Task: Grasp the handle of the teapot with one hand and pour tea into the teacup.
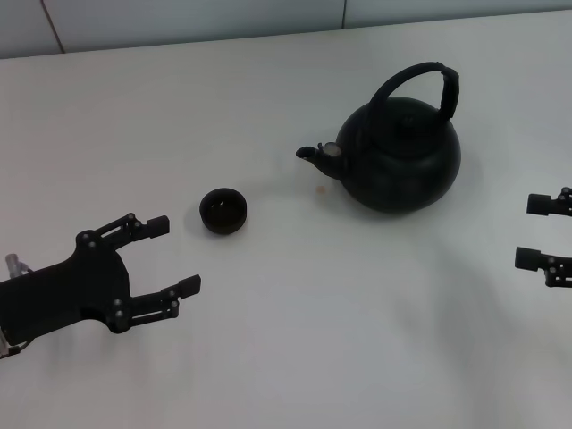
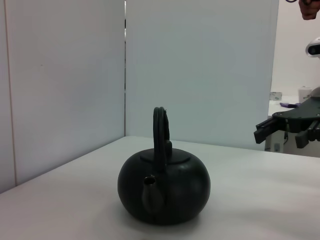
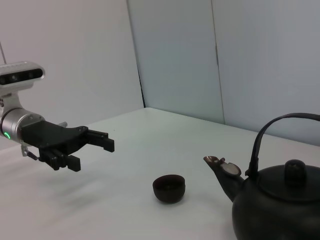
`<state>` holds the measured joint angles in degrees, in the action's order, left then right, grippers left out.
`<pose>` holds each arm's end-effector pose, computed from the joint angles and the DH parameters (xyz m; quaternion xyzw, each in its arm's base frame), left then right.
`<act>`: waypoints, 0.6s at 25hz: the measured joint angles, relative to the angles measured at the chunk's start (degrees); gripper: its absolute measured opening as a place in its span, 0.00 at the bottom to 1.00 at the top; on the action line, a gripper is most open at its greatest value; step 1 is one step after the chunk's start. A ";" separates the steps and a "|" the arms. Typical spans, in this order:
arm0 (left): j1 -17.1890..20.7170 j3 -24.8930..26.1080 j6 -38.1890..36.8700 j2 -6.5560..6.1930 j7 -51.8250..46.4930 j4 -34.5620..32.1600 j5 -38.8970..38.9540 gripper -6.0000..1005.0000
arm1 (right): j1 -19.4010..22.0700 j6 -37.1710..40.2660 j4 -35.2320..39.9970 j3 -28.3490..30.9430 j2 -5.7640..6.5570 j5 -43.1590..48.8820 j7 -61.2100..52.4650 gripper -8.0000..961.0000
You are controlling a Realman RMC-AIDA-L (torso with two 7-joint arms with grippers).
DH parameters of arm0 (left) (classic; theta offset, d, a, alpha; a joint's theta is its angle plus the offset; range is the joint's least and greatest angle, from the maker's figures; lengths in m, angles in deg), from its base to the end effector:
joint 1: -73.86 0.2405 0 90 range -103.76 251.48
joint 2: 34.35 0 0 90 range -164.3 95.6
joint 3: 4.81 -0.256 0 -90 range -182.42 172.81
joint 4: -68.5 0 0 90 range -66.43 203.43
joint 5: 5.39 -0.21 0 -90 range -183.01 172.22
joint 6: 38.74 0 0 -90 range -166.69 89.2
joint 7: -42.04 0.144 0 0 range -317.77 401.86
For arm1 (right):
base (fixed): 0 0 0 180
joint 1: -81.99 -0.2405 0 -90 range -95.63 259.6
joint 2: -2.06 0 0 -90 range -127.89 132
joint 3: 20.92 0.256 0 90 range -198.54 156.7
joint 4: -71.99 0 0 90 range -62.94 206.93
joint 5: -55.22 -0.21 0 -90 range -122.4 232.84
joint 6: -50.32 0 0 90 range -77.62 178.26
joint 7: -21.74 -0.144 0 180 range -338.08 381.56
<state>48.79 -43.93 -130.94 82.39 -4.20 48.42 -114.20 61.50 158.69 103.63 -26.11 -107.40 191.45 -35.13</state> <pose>-0.2968 0.2741 -0.0266 -0.9403 -0.0923 -0.2864 0.1590 0.3606 0.2355 0.0854 -0.9269 0.1888 0.2459 0.2117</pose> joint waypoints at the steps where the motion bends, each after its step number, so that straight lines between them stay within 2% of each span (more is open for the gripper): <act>1: 0.00 0.00 0.00 -0.01 -0.02 0.00 0.00 0.86 | -0.03 0.00 0.00 0.00 0.00 0.00 0.00 0.85; 6: -0.15 -0.49 0.07 -0.02 -0.29 -0.11 0.00 0.86 | -0.08 0.00 0.01 0.00 -0.15 0.01 0.01 0.85; 9: -0.33 -0.54 0.12 -0.07 -0.34 -0.12 0.00 0.86 | -0.24 0.00 0.01 -0.34 -0.76 0.04 0.01 0.85; 11: -0.40 -0.54 0.14 -0.15 -0.39 -0.14 0.00 0.86 | -0.45 -0.08 0.01 -0.87 -1.34 0.03 0.07 0.85; 15: -0.41 -0.54 0.15 -0.20 -0.40 -0.14 0.00 0.86 | -0.94 -1.00 0.01 -2.32 -3.36 -0.04 0.99 0.85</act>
<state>48.38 -44.46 -130.78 82.18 -4.60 48.28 -114.21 60.56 157.69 103.64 -28.43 -110.76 191.41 -34.15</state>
